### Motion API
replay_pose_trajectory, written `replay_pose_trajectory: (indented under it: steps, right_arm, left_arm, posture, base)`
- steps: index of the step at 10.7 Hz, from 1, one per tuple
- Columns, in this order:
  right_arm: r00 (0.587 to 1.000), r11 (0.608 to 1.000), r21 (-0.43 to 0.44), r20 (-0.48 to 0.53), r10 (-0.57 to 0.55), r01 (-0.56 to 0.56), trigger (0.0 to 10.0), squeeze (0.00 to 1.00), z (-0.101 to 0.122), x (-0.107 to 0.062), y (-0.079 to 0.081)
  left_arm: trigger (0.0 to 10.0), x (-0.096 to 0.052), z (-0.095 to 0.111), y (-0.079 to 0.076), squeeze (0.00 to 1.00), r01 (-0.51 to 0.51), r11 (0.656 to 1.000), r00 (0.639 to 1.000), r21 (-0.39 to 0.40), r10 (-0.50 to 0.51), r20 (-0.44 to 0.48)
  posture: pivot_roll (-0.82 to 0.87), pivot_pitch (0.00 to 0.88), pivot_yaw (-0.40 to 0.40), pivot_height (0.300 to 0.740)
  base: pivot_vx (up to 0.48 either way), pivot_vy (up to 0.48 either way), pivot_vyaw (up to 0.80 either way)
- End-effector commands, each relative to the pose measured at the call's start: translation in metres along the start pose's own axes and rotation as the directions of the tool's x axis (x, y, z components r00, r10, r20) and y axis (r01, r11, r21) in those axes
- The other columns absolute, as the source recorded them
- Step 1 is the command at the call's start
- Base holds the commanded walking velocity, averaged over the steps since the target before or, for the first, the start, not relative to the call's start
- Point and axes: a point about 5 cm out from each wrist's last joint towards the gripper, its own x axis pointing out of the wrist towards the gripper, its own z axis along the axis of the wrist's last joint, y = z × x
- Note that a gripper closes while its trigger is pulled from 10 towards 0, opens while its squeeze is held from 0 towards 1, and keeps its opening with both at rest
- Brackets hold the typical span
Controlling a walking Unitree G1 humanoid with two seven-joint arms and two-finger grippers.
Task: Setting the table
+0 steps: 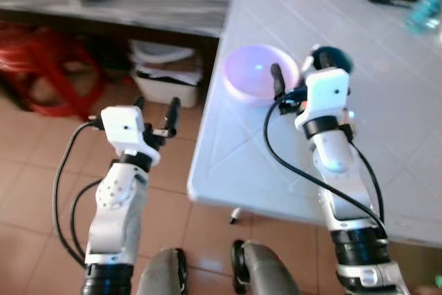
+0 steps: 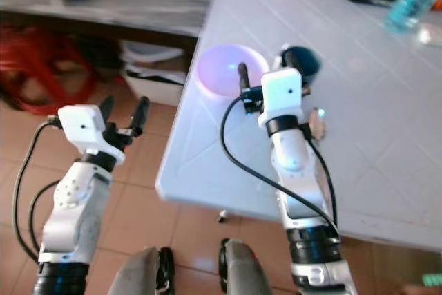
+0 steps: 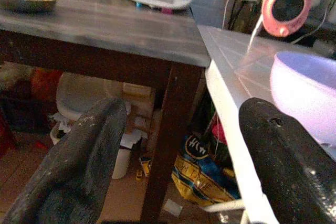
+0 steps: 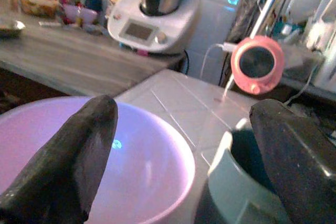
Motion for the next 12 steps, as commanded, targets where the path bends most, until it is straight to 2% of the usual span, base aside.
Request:
replay_pose_trajectory:
  steps: [1,3,4,5,6,9,10,11,12]
  right_arm:
    - [0.999,1.0,0.0,0.033,0.011,-0.011,10.0,1.0,0.007,0.002,-0.001]
    - [0.991,0.993,-0.018,0.058,0.118,-0.117,10.0,1.0,0.015,0.008,0.007]
    - [0.942,0.937,-0.1,-0.009,0.335,-0.334,10.0,1.0,0.011,0.006,0.026]
    - [0.907,0.9,-0.116,-0.076,0.414,-0.421,10.0,0.42,0.004,0.001,0.032]
    - [0.889,0.881,-0.123,-0.104,0.446,-0.456,10.0,0.0,0.001,0.0,0.034]
    - [0.836,0.822,-0.181,-0.22,0.502,-0.541,10.0,0.0,-0.011,0.0,0.028]
    - [0.817,0.796,-0.214,-0.277,0.506,-0.566,8.2,0.0,-0.018,0.001,0.027]
    - [0.81,0.786,-0.23,-0.294,0.507,-0.574,0.0,0.0,-0.019,0.002,0.026]
    - [0.794,0.78,-0.217,-0.338,0.505,-0.587,0.0,0.0,-0.022,0.004,0.024]
  left_arm:
    - [10.0,-0.001,0.0,0.0,0.0,0.003,1.0,1.0,0.002,-0.003,-0.001]
    - [10.0,-0.002,0.0,0.001,0.0,0.002,1.0,1.0,0.008,-0.001,-0.009]
    - [10.0,-0.002,-0.001,0.002,0.0,0.011,1.0,1.0,0.012,-0.011,-0.021]
    - [10.0,-0.002,-0.002,0.0,0.0,0.019,1.0,1.0,0.01,-0.019,-0.025]
    - [10.0,-0.002,-0.003,-0.001,0.0,0.026,1.0,0.999,0.006,-0.025,-0.027]
    - [10.0,-0.003,-0.006,-0.005,0.0,0.036,0.999,0.998,-0.004,-0.036,-0.042]
    - [10.0,-0.003,-0.006,-0.005,0.0,0.039,0.999,0.998,-0.006,-0.039,-0.046]
    - [10.0,-0.003,-0.006,-0.005,0.0,0.042,0.999,0.998,-0.006,-0.042,-0.047]
    - [10.0,-0.003,-0.007,-0.006,0.0,0.046,0.999,0.998,-0.007,-0.047,-0.051]
  posture:
    - [-0.09,0.203,-0.006,0.74]
    - [-0.08,0.201,-0.003,0.74]
    - [-0.08,0.199,-0.002,0.74]
    - [-0.08,0.198,-0.002,0.74]
    - [-0.08,0.198,-0.004,0.74]
    - [-0.09,0.204,-0.005,0.74]
    - [-0.09,0.207,-0.006,0.74]
    - [-0.09,0.208,-0.006,0.74]
    - [-0.09,0.208,-0.005,0.74]
  base:
    - [0.0,0.0,0.0]
    - [0.0,0.0,0.0]
    - [0.0,0.0,0.0]
    - [0.0,0.0,0.0]
    - [0.0,0.0,0.0]
    - [0.0,0.0,0.0]
    - [0.0,0.0,0.0]
    - [0.0,0.0,0.0]
    - [0.0,0.0,0.0]
